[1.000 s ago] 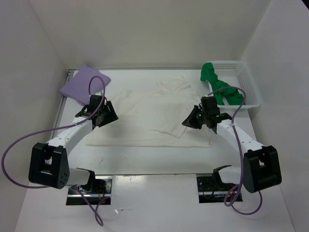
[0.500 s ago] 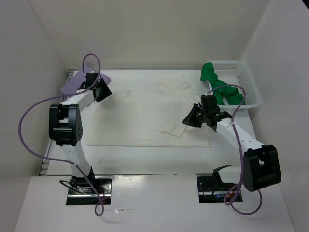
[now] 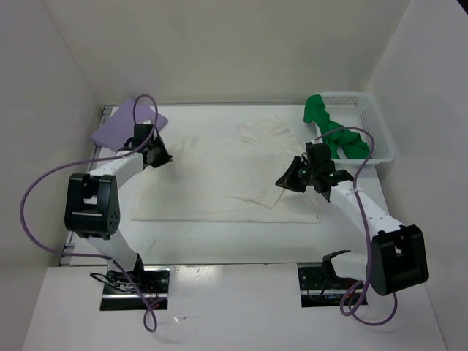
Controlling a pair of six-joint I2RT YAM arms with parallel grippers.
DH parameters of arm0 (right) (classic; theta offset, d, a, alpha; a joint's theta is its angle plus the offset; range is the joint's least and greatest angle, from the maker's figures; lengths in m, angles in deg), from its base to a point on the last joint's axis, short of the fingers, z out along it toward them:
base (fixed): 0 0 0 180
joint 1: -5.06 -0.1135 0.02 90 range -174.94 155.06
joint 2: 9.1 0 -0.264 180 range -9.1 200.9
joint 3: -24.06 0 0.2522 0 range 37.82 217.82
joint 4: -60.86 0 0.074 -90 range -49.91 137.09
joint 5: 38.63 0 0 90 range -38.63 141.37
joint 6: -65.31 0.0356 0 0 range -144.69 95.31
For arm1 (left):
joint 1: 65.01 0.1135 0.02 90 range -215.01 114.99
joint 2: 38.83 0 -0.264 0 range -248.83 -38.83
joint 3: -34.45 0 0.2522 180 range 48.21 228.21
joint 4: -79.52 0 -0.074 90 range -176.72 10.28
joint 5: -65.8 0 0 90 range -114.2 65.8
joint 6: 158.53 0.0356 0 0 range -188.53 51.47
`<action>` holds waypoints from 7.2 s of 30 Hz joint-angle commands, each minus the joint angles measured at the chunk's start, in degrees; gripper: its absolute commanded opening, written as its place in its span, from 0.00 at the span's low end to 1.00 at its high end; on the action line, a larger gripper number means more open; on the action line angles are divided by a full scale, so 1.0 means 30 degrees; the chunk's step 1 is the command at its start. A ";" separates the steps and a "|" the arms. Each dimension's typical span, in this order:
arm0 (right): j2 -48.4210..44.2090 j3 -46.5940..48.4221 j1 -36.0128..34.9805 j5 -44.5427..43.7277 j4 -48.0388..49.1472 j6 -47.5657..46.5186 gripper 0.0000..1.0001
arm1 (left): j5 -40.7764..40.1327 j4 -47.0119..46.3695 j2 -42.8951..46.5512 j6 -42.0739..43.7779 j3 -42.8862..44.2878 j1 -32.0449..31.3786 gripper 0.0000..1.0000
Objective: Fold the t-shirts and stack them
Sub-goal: Fold the flattened tshirt in 1/3 of the way
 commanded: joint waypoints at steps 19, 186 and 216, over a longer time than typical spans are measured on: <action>-0.1173 -0.0136 -0.0182 0.0590 0.0094 -0.0115 0.13 | -0.3207 -0.0445 -0.3472 0.2791 0.4686 -0.0856 0.74; -1.0150 -0.7816 -0.5983 -0.3863 -0.2711 1.3022 0.00 | 0.4449 0.7961 1.2380 -0.7326 -0.9054 -0.3436 0.20; 0.3220 0.2763 -0.5807 -0.1080 0.1088 0.1408 0.01 | -0.3680 0.1372 -0.7373 0.3377 0.8761 -0.0505 0.56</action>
